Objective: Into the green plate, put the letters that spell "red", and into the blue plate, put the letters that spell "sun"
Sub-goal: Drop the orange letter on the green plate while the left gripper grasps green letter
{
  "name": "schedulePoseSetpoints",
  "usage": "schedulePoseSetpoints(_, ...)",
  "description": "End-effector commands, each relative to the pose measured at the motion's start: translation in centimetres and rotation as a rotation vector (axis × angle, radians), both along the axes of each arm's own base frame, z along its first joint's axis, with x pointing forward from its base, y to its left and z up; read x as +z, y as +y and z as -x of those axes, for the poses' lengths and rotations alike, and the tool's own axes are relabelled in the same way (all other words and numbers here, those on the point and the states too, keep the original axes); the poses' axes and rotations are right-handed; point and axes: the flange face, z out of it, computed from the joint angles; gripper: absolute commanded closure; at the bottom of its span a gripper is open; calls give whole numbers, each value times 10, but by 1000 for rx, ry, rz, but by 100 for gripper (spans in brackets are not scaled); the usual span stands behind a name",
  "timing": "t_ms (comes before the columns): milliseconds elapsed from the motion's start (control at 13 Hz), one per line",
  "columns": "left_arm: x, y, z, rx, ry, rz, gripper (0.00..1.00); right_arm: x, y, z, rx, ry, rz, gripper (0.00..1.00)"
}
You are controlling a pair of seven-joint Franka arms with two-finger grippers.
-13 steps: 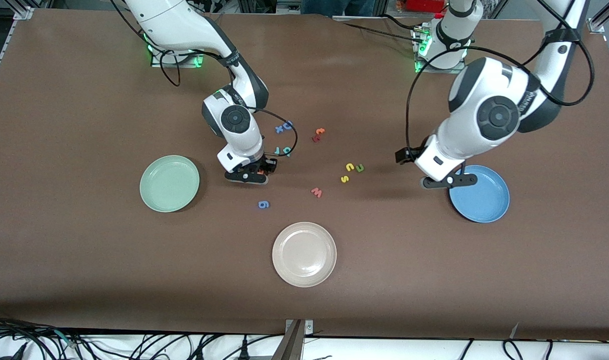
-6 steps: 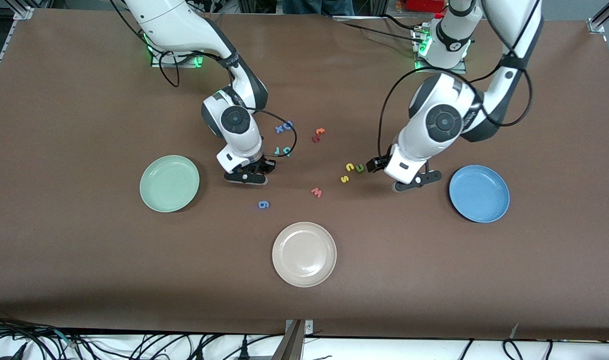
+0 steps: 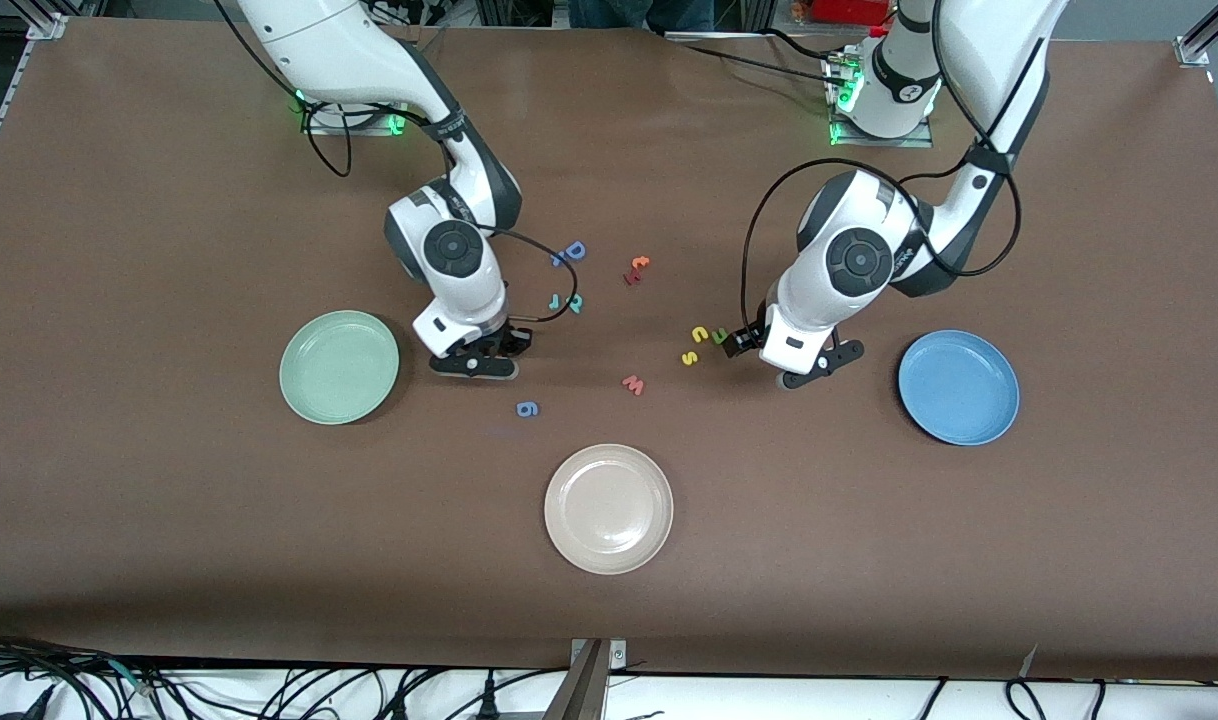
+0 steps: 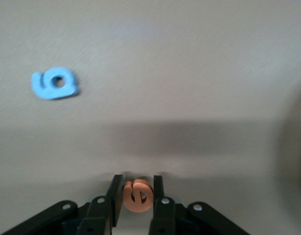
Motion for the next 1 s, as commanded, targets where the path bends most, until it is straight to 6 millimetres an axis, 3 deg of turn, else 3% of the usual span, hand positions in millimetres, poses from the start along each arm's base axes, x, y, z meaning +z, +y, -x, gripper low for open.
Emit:
schedulePoseSetpoints(0, -25, -12, 11, 60, 2, -3, 20, 36, -38, -16, 112, 19, 61, 90)
schedulePoseSetpoints(154, -37, -29, 21, 68, 11, -7, 23, 49, -69, -29, 169, 42, 94, 90)
schedulePoseSetpoints(231, -45, -34, 26, 58, 22, -16, 33, 54, -86, -34, 197, 50, 109, 90)
schedulePoseSetpoints(385, -58, -39, 33, 39, 36, -32, 37, 54, -117, -42, 272, 80, 134, 89)
schedulePoseSetpoints(617, -61, -38, 34, 20, 36, -39, 41, 36, -152, -30, 279, 136, 156, 89)
schedulePoseSetpoints(925, -77, -42, 39, 5, 38, -51, 41, 0, -179, 0, 255, 159, 151, 88)
